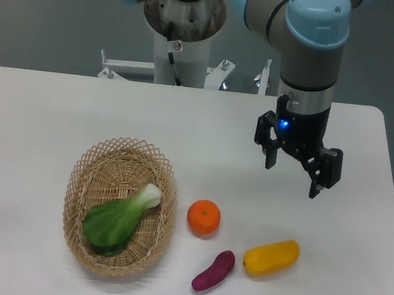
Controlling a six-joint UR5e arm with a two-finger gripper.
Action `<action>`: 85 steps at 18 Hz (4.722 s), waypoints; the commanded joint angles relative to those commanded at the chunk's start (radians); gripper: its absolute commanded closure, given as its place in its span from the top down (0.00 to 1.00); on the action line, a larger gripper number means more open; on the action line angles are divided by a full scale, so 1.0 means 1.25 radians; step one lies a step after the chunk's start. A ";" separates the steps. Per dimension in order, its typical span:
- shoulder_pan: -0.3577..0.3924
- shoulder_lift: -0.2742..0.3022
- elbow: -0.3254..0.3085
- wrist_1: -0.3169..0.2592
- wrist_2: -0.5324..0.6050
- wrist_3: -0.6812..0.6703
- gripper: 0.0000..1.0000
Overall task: Pick up the green vegetable from the basket
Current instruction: 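Move the open gripper over the bok choy stem in the basket, then lower the gripper and close it on the bok choy stem, then lift the bok choy out of the basket and carry it sideways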
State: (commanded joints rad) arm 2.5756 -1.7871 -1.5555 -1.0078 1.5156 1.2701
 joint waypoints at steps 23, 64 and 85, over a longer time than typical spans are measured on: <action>-0.204 -0.040 -0.124 0.092 0.007 -0.411 1.00; -0.320 -0.158 -0.210 0.142 0.037 -0.341 0.40; -0.141 -0.058 -0.037 -0.007 -0.023 -0.170 0.40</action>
State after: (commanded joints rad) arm 2.3990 -1.8592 -1.6017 -1.0167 1.4864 1.0582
